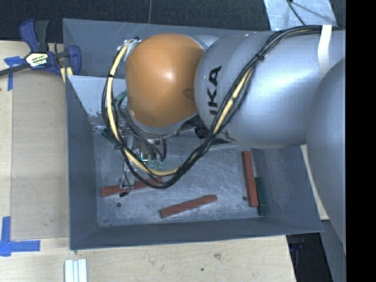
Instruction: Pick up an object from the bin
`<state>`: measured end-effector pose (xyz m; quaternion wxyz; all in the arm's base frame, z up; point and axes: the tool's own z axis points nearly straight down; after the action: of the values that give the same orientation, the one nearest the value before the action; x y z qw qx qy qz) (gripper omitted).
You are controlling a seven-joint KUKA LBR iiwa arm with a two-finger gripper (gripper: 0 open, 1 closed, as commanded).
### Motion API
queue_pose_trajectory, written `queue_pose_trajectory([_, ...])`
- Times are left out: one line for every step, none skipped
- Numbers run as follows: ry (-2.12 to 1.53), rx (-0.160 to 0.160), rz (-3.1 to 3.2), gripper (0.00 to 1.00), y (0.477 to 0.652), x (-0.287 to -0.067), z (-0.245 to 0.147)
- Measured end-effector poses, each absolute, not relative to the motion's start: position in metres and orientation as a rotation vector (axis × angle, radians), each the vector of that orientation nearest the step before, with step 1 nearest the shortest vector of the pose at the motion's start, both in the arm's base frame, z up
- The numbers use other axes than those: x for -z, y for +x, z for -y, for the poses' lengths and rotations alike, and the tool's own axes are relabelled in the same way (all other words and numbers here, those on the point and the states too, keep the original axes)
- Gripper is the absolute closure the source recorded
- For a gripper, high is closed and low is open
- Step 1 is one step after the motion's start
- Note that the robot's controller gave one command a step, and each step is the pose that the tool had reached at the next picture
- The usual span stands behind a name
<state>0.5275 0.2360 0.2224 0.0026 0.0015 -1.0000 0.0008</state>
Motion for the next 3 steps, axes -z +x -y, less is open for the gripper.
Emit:
queue_pose_trajectory([0.005,-0.005,3.135,0.0,0.51,-0.124,-0.21])
queue_pose_trajectory([0.049,0.001,3.142,0.0,0.54,-0.07,-0.207])
queue_pose_trajectory([0.047,0.003,3.144,1.0,0.541,-0.071,-0.207])
